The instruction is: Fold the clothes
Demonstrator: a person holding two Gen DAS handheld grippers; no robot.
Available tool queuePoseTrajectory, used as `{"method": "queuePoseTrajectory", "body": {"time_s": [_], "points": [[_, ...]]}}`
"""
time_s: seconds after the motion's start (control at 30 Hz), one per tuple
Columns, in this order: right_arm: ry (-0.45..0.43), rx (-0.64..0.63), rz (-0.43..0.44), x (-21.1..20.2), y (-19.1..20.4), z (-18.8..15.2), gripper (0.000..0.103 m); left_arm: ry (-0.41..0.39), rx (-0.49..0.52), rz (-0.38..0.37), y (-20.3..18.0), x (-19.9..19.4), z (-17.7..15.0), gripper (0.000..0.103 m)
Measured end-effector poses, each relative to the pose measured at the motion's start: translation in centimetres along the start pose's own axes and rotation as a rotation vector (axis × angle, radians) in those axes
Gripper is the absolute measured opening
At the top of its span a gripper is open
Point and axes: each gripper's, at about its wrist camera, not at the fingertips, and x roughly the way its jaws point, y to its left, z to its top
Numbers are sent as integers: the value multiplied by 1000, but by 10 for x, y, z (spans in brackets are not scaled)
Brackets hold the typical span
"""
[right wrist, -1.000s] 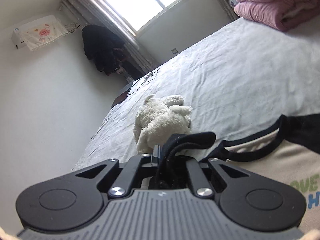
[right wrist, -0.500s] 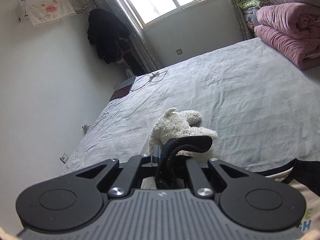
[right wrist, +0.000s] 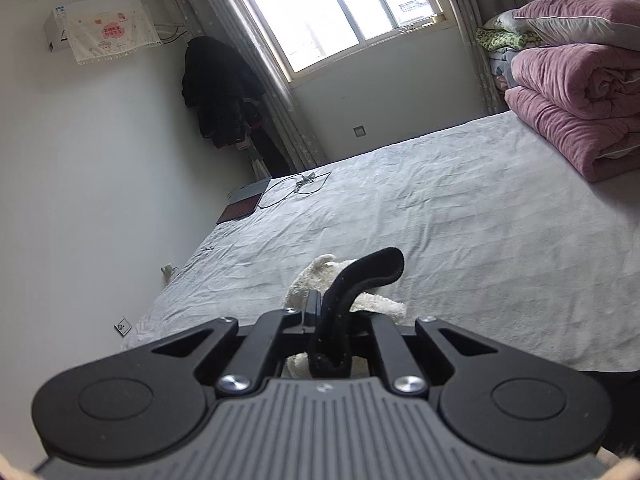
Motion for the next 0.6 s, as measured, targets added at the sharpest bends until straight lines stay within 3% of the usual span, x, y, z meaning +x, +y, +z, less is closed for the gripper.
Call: {"method": "queuePoseTrajectory", "body": {"time_s": [0.2,0.4,0.53,0.6], "points": [[51,67,-86,-11,-73,-11,8,8,62,2,-3,-4,-3,55],[139,127,-155,-7,-139,-51,8,29,98,-8,-4,-8,-3,55],[198,184,-180,-1,-180,-81,8,45,70,-50,5,-12,0,55],[219,203,-187,0,-199,-95,8,49,32,-94,11,-15,1,62]]}}
